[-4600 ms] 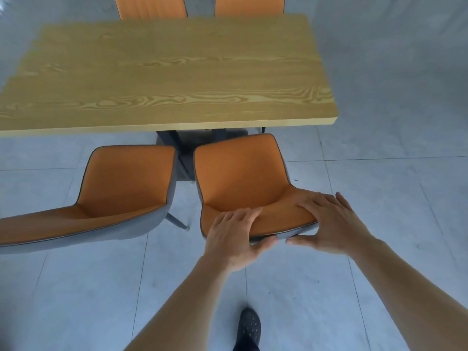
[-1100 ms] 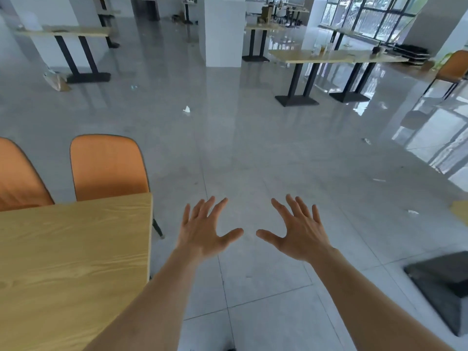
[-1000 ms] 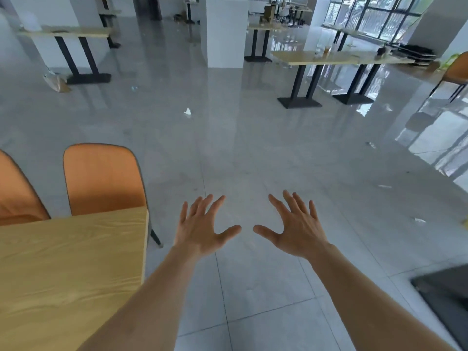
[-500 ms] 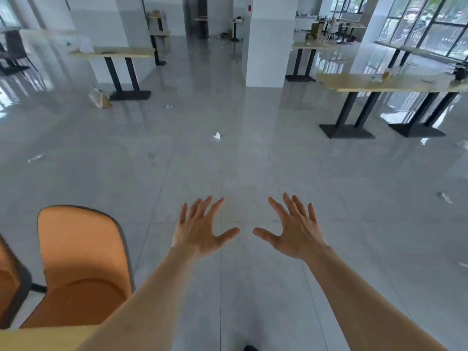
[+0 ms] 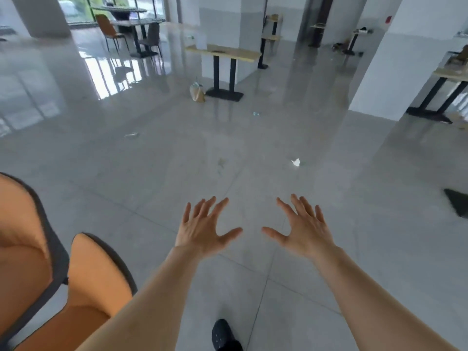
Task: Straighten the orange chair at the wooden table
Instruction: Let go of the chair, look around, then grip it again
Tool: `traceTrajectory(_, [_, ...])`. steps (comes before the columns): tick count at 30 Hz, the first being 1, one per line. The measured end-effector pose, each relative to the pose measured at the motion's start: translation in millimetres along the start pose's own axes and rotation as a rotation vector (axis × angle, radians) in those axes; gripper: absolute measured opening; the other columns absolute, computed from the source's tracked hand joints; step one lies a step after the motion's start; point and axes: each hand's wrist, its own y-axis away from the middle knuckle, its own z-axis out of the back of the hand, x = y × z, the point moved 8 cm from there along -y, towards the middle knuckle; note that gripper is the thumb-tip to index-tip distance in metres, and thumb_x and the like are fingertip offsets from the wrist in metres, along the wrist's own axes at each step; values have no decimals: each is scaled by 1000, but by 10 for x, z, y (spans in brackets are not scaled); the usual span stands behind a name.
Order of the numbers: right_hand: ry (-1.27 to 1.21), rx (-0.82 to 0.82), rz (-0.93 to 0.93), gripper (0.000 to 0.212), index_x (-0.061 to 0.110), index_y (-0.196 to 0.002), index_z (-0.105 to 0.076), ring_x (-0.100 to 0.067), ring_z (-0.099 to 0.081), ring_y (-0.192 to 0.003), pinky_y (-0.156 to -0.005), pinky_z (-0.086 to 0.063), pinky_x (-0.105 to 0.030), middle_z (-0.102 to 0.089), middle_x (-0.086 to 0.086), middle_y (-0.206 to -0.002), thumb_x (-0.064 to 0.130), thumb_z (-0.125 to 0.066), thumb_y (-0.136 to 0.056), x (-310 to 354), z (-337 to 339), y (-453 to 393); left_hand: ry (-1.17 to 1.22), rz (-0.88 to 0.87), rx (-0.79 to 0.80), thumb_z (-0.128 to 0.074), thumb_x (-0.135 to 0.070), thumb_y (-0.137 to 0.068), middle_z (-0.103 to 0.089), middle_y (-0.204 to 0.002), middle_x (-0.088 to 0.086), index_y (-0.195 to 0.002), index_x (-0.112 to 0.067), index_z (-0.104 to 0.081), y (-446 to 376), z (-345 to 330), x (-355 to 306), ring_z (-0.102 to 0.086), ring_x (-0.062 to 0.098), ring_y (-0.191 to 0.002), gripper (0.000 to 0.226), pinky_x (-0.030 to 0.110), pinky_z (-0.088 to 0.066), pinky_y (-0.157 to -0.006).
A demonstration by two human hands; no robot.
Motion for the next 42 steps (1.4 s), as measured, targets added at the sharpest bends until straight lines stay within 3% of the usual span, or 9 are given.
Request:
traceTrajectory(7, [37,35,275,114,41,-163,-1,-21,9,-160,-128,5,-53,5,-1,-175,103,-18,-69,1254,230,-2226,30,270,-121,-24,-97,-78,-12,-172,-7,-160,-47,-6,-1214,522,1425,-3,19,-158,99,48,7,-126])
traceTrajectory(13, [81,104,613,113,41,-163,-3,-24,7,-160,-128,3,-54,3,-5,-175,102,-19,-70,2885,154,-3332,38,573,-264,-22,-99,-75,-15,-171,-6,-160,-47,-7,-1201,1017,2684,-6,20,-157,101,48,6,-127])
traceTrajectory(19, [158,203,1065,120,41,-164,-8,-26,-2,-160,-128,-3,-55,-5,-7,-174,103,-12,-61,4783,-406,-3474,45,1032,-394,-24,-98,-77,-17,-170,-6,-160,-47,-10,-200,1054,3644,-7,20,-157,98,48,5,-126])
traceTrajectory(24, [265,327,1505,119,40,-163,-9,-26,-7,-159,-128,-8,-55,-6,-5,-174,104,-10,-62,5936,-1073,-2816,71,1483,-472,-23,-98,-78,-14,-171,-5,-159,-48,-7,849,773,3668,-6,23,-158,97,51,5,-126])
traceTrajectory(28, [342,442,1817,115,40,-163,-6,-27,-1,-160,-127,-10,-56,-6,-6,-174,104,-9,-67,6206,-1461,-2125,104,1803,-539,-17,-102,-75,-15,-171,-6,-158,-51,-4,1389,381,3169,-7,21,-158,98,49,7,-126])
traceTrajectory(33, [442,549,2104,112,40,-162,-6,-27,2,-160,-127,-3,-58,-6,-5,-174,103,-11,-69,5898,-1848,-1438,153,2090,-610,-19,-102,-74,-16,-171,-7,-157,-52,-4,1659,-220,2475,-9,22,-157,98,46,11,-122])
traceTrajectory(38, [560,596,2217,113,41,-162,-9,-26,2,-160,-128,-3,-58,-9,-3,-174,105,-14,-68,5485,-2284,-1239,270,2179,-655,-21,-103,-73,-17,-170,-9,-156,-53,-3,1539,-826,2113,-12,21,-157,98,48,6,-124])
traceTrajectory(42, [668,541,2269,109,39,-160,-20,-25,0,-159,-127,5,-56,-18,-2,-171,103,-17,-72,5260,-2578,-1373,455,2131,-634,-21,-102,-73,-16,-170,-14,-157,-52,-6,1265,-1262,2063,-10,18,-156,99,44,0,-126])
